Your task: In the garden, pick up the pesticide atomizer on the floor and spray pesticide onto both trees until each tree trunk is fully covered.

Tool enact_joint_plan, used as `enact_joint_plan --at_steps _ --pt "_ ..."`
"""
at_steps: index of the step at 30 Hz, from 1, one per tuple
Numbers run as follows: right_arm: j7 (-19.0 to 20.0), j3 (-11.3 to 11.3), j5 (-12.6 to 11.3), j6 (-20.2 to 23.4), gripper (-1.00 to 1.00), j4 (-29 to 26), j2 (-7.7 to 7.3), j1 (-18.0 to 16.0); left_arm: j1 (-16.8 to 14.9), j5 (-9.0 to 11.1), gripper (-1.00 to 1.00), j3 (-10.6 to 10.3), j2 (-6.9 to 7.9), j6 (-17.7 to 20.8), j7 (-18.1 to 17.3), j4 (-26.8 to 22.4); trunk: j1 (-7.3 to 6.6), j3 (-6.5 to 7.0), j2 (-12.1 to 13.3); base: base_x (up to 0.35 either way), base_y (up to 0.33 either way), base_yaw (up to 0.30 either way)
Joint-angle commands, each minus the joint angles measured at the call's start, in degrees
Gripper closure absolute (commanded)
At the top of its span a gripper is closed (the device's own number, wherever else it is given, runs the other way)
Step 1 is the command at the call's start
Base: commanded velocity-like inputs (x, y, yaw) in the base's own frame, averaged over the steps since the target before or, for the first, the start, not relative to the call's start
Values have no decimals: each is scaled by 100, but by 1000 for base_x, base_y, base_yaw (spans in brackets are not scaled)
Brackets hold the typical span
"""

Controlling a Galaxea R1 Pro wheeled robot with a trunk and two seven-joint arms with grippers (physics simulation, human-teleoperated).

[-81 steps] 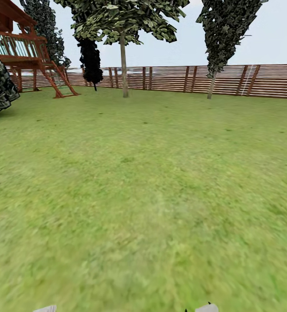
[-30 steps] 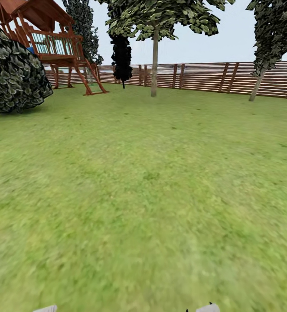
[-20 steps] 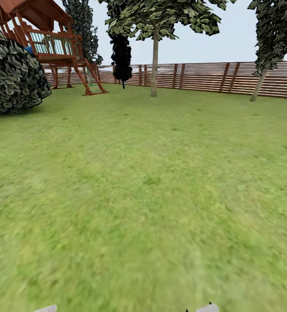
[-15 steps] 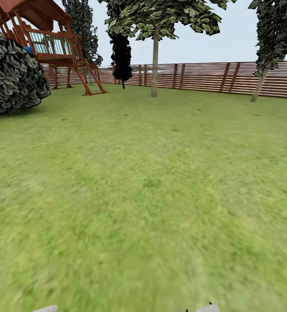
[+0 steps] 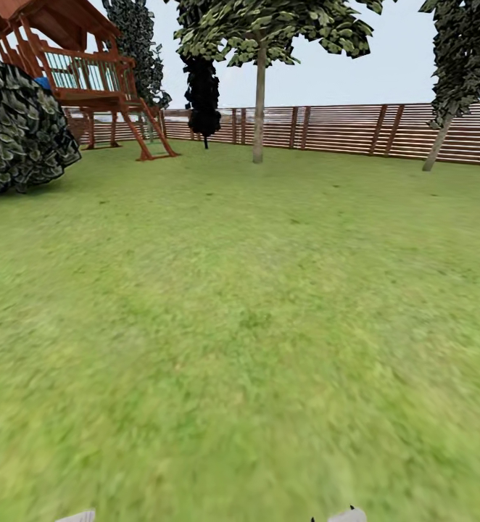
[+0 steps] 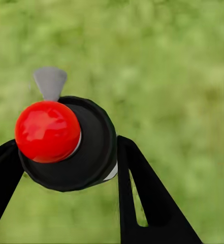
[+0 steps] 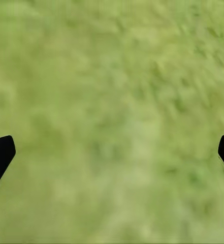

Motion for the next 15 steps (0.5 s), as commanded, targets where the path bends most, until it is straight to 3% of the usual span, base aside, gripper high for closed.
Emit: enact_joint_plan --at_steps 1,15 --pt "0 2 -1 0 -100 0 0 0 0 2 100 2 2 -1 -2 0 0 0 0 339 0 0" --pt "0 4 -1 0 -100 0 0 0 0 2 100 4 2 -4 -2 0 0 0 0 339 0 0"
